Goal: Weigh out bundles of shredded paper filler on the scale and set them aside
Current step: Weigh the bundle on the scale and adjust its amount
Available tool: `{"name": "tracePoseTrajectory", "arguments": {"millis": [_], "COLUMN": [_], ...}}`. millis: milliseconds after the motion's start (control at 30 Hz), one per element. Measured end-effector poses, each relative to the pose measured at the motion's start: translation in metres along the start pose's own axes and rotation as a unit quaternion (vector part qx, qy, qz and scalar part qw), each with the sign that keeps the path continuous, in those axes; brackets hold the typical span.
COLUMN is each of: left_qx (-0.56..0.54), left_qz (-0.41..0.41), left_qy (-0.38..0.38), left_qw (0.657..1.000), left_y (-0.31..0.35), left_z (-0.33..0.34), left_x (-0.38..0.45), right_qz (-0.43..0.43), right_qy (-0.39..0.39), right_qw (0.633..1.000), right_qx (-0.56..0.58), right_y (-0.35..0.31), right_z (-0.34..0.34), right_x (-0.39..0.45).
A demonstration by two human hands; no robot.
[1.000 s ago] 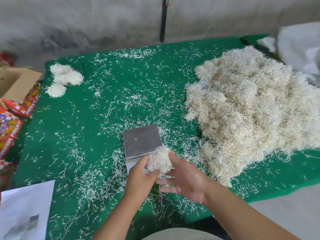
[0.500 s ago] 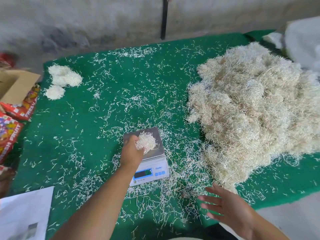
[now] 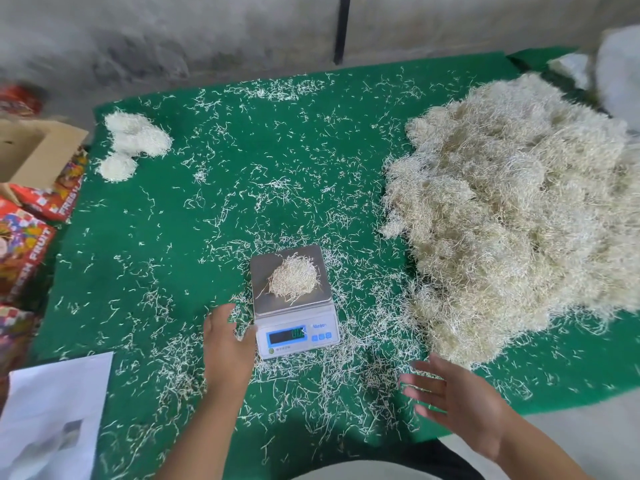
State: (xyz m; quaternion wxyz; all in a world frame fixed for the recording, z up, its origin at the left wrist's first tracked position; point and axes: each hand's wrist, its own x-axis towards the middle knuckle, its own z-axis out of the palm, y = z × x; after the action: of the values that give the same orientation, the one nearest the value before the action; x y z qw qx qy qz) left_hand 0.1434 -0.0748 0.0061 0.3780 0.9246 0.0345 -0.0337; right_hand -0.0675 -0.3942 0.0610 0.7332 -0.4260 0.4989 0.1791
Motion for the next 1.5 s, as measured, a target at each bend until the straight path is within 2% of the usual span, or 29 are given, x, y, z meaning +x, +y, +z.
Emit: {"name": "tracePoseTrajectory", "arguments": {"millis": [167, 1033, 1233, 1333, 1500], "left_qx": [-0.02, -0.012, -0.013, -0.022, -0.022], "left_qz": [-0.03, -0.015, 0.008, 0.051, 0.145], "left_qy": [0.008, -0.027, -0.036, -0.073, -0.221], "left_qw": [0.999, 0.999, 0.999, 0.996, 0.964], "left_y": [-0.022, -0.025, -0.004, 0.025, 0.087], "left_z": [-0.011, -0.02, -0.002, 0.024, 0.09], "left_x": [-0.024, -0.032, -0.023, -0.027, -0.061], "right_qz": [-0.019, -0.027, -0.033, -0.041, -0.04], "right_qy": [-0.01, 0.005, 0.023, 0.046, 0.08], "right_qw": [1.0, 0.999, 0.999, 0.998, 0.995], "right_qx": [-0.008, 0.019, 0.025, 0.026, 0.037], "right_y": [-0.001, 0.035, 0.03, 0.024, 0.012], "right_z": [-0.002, -0.004, -0.009, -0.016, -0.031], "right_x": [0.006, 0.005, 0.003, 0.002, 0.0]}}
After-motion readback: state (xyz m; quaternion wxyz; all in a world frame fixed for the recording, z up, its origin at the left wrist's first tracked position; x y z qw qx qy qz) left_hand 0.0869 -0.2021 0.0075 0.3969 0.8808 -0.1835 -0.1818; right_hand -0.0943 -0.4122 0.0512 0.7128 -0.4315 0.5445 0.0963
